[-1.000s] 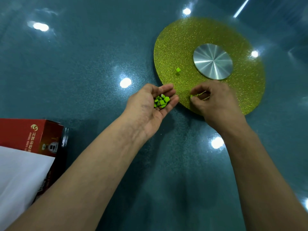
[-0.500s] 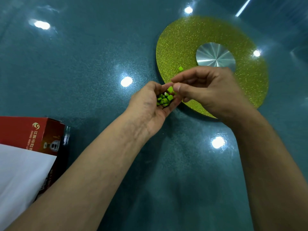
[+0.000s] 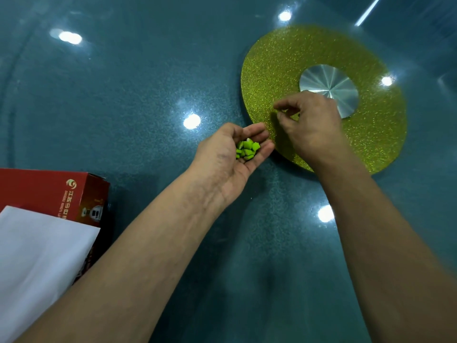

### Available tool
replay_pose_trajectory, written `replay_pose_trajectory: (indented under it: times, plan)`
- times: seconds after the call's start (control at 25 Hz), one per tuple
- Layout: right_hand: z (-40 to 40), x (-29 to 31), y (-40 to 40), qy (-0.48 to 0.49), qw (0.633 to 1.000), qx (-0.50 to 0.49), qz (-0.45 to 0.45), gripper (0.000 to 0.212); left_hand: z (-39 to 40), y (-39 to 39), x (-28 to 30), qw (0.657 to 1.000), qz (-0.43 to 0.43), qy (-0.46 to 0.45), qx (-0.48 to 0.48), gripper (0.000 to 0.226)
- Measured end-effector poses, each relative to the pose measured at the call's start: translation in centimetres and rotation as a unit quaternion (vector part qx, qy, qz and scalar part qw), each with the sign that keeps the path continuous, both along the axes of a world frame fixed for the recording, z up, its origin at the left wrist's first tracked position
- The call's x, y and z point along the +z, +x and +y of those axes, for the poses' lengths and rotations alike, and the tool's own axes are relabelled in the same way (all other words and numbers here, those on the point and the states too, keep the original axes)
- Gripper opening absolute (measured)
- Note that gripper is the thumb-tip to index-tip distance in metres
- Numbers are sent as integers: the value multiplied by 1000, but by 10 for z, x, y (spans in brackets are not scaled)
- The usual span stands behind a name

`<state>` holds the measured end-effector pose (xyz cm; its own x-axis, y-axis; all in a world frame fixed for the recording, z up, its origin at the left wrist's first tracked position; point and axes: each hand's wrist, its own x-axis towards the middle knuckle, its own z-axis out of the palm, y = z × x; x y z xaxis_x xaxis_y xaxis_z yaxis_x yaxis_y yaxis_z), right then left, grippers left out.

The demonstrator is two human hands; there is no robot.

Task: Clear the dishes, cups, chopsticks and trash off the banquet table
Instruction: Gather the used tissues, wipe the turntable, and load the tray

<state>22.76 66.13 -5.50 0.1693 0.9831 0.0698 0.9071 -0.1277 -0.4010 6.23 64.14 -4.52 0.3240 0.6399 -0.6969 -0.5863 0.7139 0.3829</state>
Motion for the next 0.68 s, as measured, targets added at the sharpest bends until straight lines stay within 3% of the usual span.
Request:
replay_pose_trajectory:
  times: [0.16, 0.4, 0.56, 0.68]
  plan:
    - [-13, 2, -6, -25, 999, -24, 16, 12, -7, -3, 1, 1000, 3, -6, -3, 34]
    - [-70, 23, -39, 32, 961, -34, 274, 8, -33, -10, 7, 1000, 8, -11, 1, 32]
    - [-108, 36, -62, 2, 959, -1, 285, 6, -58, -20, 10, 1000, 18, -16, 6, 18]
    - [-138, 38, -66, 19, 960, -19, 279, 12, -79, -30, 11, 1000, 2, -13, -15, 25]
